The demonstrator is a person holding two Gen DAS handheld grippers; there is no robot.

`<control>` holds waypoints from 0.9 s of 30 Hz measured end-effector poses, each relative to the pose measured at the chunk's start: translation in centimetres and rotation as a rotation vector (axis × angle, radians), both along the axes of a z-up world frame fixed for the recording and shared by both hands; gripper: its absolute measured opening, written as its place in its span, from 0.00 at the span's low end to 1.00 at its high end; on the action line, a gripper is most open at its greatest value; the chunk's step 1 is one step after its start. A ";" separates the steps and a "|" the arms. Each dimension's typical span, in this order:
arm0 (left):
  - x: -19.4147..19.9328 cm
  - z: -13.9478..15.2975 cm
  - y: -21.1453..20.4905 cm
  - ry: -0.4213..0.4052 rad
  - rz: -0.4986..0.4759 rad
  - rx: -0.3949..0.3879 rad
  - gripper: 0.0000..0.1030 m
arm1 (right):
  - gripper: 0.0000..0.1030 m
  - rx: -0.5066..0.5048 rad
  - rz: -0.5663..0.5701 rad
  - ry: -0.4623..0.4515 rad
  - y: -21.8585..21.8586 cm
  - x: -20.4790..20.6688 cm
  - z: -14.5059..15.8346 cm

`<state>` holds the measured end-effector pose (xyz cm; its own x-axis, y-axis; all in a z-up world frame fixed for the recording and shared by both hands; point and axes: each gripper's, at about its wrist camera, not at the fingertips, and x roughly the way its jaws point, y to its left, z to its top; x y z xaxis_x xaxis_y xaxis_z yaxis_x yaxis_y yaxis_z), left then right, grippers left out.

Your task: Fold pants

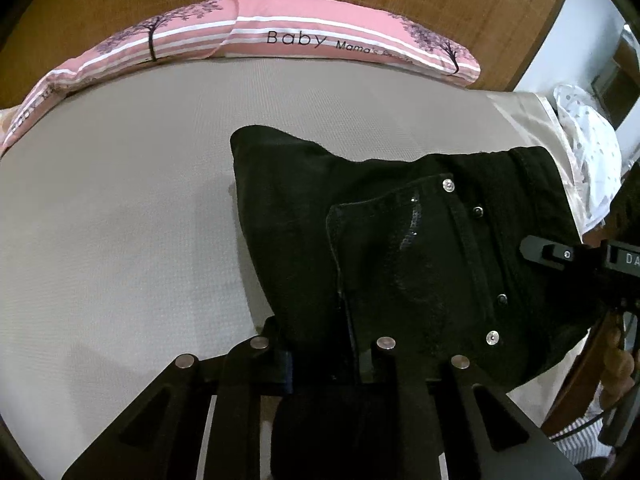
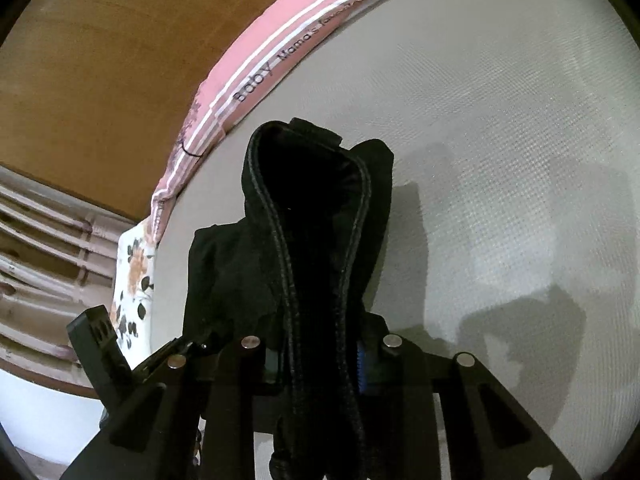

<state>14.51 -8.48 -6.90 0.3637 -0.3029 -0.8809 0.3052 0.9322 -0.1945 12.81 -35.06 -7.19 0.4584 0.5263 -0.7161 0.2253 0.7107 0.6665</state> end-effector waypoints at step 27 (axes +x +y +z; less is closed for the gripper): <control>1.1 2.5 12.5 -0.055 0.178 0.007 0.19 | 0.22 0.079 0.162 -0.020 12.3 5.0 -0.5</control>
<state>15.65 4.03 -4.39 0.4588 -0.2234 -0.8600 0.1457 0.9737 -0.1751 17.80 -22.81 -7.72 0.3764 0.6486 -0.6616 0.0982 0.6822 0.7246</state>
